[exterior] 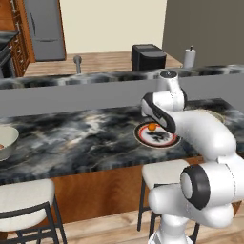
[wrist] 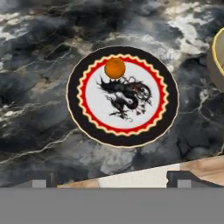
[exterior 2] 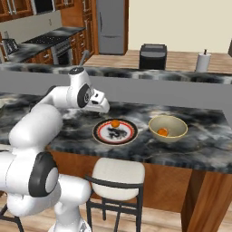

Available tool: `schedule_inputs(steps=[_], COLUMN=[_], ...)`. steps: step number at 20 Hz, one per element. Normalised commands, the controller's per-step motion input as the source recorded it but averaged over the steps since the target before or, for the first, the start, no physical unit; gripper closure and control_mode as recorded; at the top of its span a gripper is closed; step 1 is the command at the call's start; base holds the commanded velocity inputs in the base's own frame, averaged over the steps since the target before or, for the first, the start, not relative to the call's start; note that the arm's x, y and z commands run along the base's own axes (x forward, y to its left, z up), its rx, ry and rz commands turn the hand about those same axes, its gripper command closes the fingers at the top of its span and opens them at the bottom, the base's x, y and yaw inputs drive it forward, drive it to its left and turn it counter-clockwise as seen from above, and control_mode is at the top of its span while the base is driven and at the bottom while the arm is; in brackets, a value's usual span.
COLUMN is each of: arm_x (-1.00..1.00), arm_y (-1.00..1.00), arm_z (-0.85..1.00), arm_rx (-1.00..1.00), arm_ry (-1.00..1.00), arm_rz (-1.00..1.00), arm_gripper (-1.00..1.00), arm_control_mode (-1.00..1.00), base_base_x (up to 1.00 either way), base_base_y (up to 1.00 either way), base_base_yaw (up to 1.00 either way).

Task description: Take the fruits from the plate on the dining counter and place two fruits in each bowl.

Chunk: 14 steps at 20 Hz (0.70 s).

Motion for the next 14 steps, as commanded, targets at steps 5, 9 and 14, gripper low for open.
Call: schedule_inputs(steps=[5,9,14], arm_x=[0.95,0.78,0.33], arm_y=[0.00,0.00,-0.01], arm_z=[-0.10,-0.15,-0.28], arm_rx=[0.01,0.00,0.00], arm_ry=[0.03,0.06,0.00], arm_rz=[0.00,0.00,0.05], arm_gripper=[-1.00,-1.00,-1.00], arm_control_mode=[-1.00,-1.00,-1.00], base_base_x=[0.00,0.00,0.00], base_base_y=[0.00,0.00,0.00], base_base_yaw=[0.00,0.00,0.00])
